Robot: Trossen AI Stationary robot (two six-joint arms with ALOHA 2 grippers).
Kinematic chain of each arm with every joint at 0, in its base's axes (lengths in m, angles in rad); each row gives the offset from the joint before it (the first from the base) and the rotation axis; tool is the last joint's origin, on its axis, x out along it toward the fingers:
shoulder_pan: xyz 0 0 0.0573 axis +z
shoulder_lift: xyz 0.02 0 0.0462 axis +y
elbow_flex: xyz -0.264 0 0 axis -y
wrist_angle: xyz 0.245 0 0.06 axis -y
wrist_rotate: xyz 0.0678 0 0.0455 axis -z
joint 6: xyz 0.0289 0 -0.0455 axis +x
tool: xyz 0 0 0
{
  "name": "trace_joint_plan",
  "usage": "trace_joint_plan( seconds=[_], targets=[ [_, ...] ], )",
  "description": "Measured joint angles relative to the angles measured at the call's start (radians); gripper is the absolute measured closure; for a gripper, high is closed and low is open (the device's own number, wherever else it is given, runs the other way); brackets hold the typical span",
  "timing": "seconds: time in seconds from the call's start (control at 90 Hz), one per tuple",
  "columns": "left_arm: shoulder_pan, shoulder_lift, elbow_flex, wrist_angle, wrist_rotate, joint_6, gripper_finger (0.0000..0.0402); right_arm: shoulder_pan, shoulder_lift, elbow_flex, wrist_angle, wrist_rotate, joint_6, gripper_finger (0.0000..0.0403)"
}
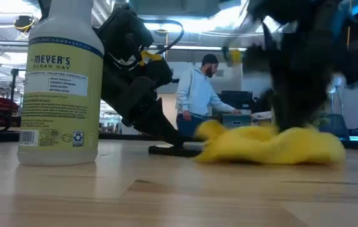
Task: Apply microfiber cloth
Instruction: Wipe the front of the cellphone with a microfiber cloth
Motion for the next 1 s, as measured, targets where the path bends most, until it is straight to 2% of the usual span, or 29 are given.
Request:
trace_joint_plan(
  seconds=[0.078, 0.133, 0.289, 0.5, 0.589, 0.678, 0.844, 0.922, 1.0],
  targets=[
    [0.000, 0.000, 0.000, 0.000, 0.000, 0.001, 0.0387, 0.001, -0.031, -0.001, 0.149, 0.127, 0.000, 0.0393],
    [0.000, 0.000, 0.000, 0.003, 0.000, 0.002, 0.0387, -0.001, -0.020, -0.008, 0.257, 0.172, -0.001, 0.0393],
    [0.000, 0.000, -0.001, 0.007, 0.000, 0.003, 0.0387, -0.017, 0.066, -0.009, 0.448, 0.172, -0.019, 0.0393],
    [0.000, 0.000, -0.001, 0.007, 0.002, 0.003, 0.0386, -0.021, 0.235, -0.010, 0.479, 0.165, 0.014, 0.0394],
    [0.001, 0.000, 0.000, 0.005, 0.002, -0.018, 0.0386, -0.020, 0.271, -0.006, 0.466, 0.129, 0.052, 0.0399],
    [0.001, 0.000, 0.000, -0.001, 0.003, -0.012, 0.0386, -0.012, 0.269, 0.001, 0.380, 0.060, 0.085, 0.0399],
    [0.001, 0.000, 0.001, -0.007, 0.003, -0.016, 0.0386, 0.017, 0.160, 0.009, 0.102, -0.074, 0.084, 0.0399],
    [0.002, 0.000, 0.001, -0.006, 0.003, -0.045, 0.0386, 0.020, 0.092, 0.010, -0.010, -0.066, 0.045, 0.0399],
    [0.005, 0.000, 0.001, -0.004, 0.004, -0.050, 0.0386, 0.022, 0.030, 0.022, 0.039, 0.036, -0.003, 0.0399]
  ],
)
